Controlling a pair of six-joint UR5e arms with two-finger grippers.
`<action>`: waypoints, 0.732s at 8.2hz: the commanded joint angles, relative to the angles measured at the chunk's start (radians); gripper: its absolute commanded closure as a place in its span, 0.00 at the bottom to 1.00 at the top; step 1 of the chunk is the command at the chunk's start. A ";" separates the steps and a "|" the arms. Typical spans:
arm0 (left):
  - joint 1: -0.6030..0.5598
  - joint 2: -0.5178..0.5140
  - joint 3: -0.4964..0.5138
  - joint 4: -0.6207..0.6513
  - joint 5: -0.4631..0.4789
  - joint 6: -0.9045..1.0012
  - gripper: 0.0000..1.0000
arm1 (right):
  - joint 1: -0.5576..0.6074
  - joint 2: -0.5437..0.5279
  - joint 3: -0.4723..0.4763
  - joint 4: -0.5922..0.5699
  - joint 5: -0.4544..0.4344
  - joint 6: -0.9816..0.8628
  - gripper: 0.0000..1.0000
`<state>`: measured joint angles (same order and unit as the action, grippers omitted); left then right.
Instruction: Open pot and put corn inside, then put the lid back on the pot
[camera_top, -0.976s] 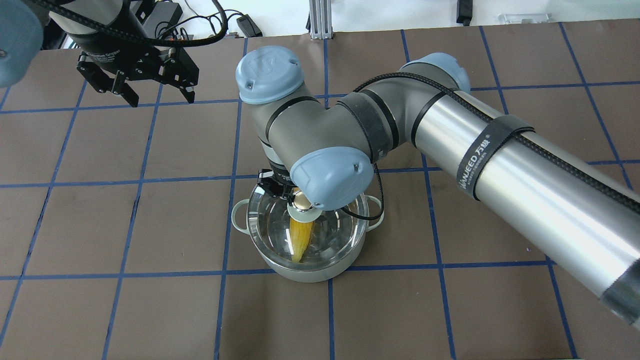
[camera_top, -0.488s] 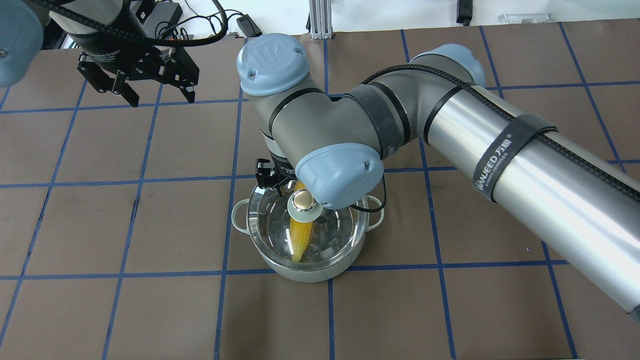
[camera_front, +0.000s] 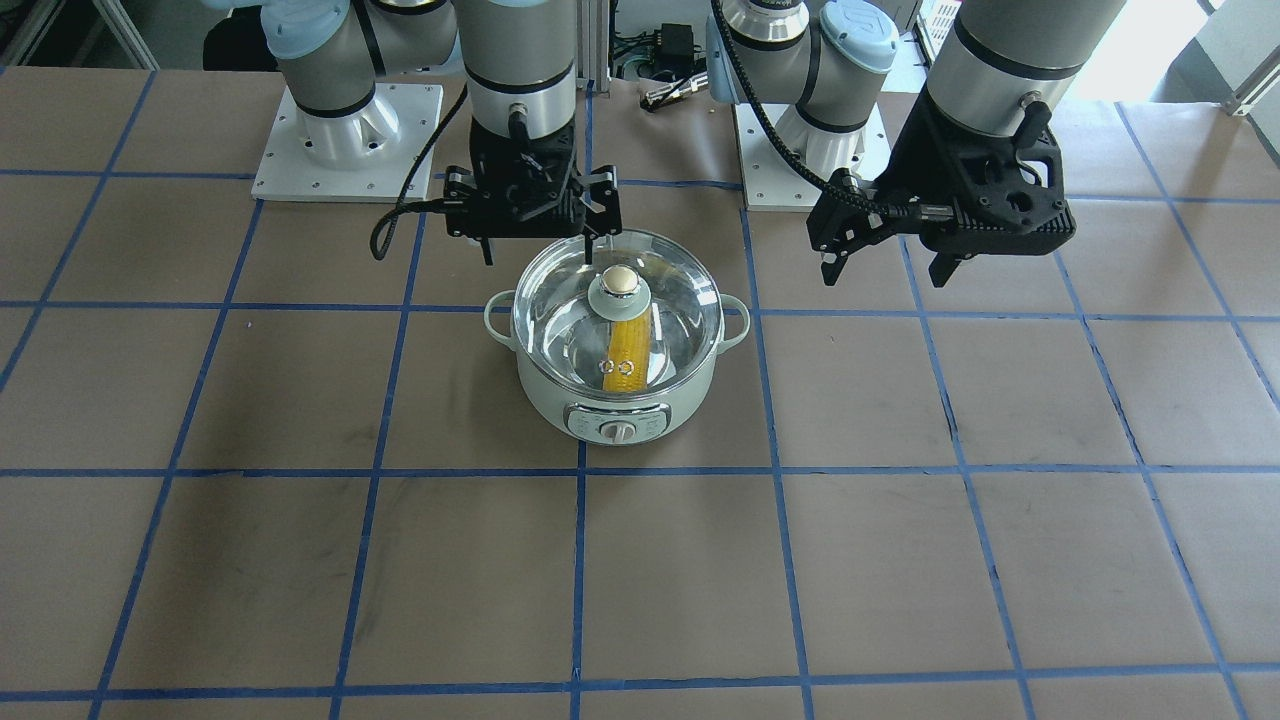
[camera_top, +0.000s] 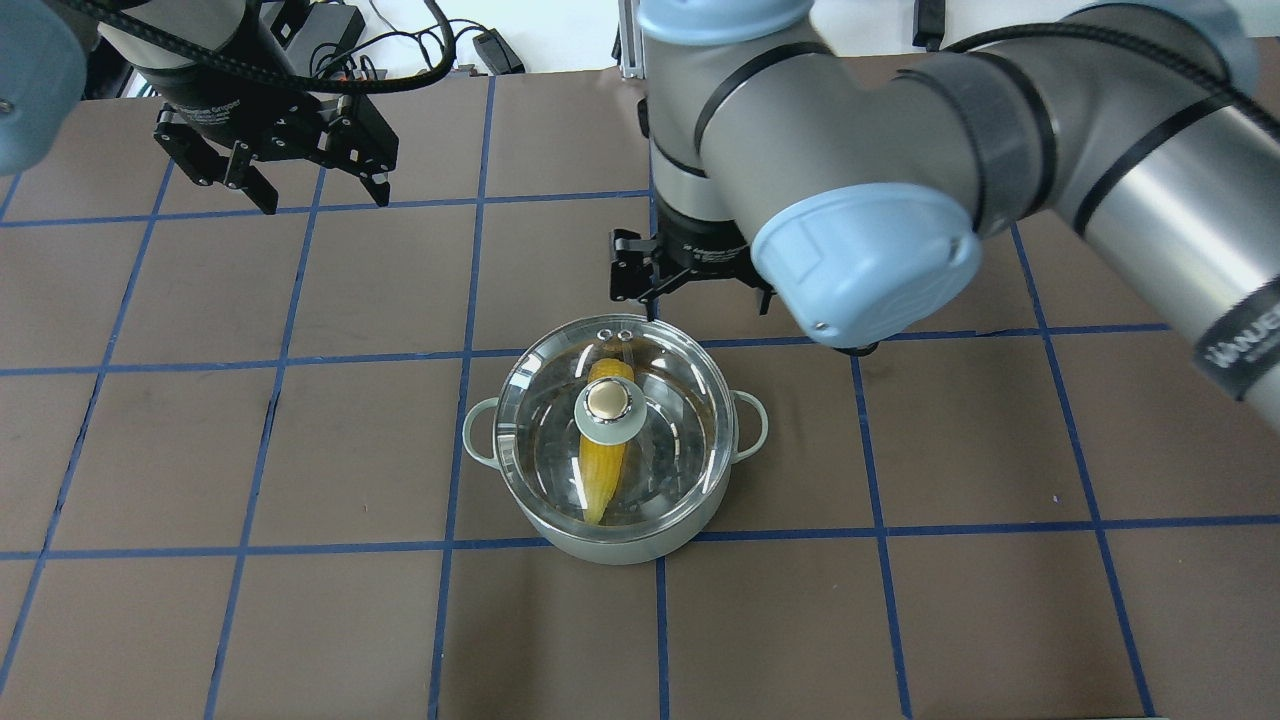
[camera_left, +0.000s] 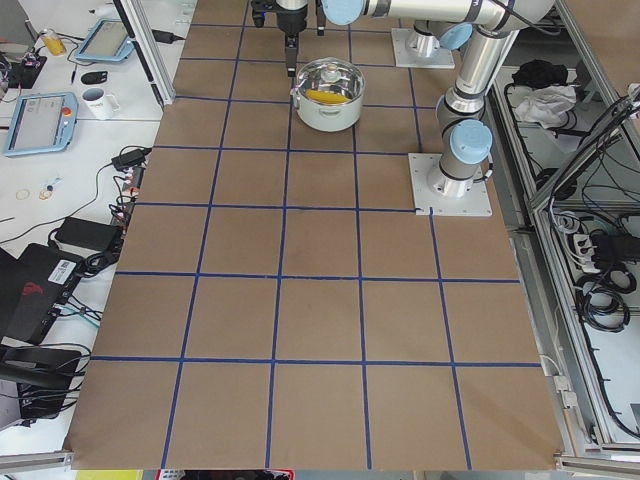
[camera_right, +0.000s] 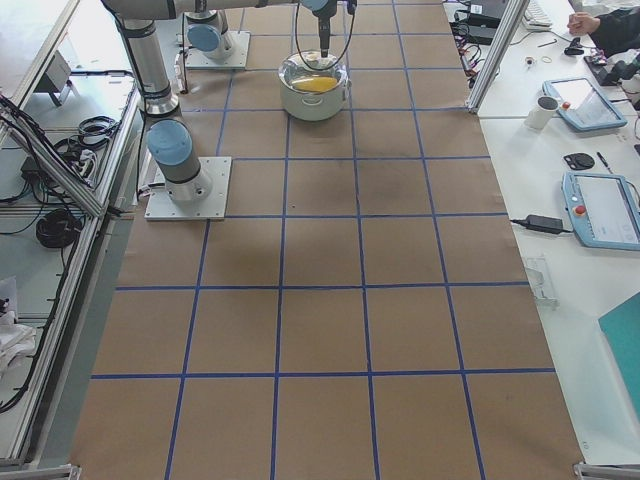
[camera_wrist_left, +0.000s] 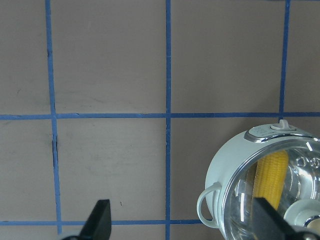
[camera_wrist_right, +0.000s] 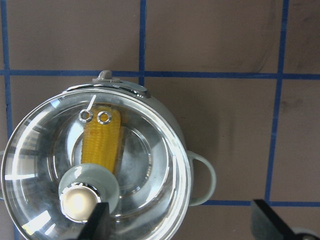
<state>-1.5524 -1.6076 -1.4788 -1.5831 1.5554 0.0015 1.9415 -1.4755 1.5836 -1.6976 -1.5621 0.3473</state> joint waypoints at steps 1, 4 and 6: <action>0.000 0.000 0.000 0.000 0.000 0.000 0.00 | -0.203 -0.097 -0.002 0.094 -0.022 -0.280 0.00; 0.000 0.000 0.000 0.000 0.000 0.000 0.00 | -0.286 -0.115 0.000 0.142 -0.013 -0.372 0.00; 0.000 -0.002 0.000 0.000 0.000 0.000 0.00 | -0.286 -0.115 0.000 0.142 -0.013 -0.372 0.00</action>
<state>-1.5524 -1.6083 -1.4788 -1.5831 1.5554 0.0015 1.6604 -1.5890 1.5826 -1.5602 -1.5765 -0.0187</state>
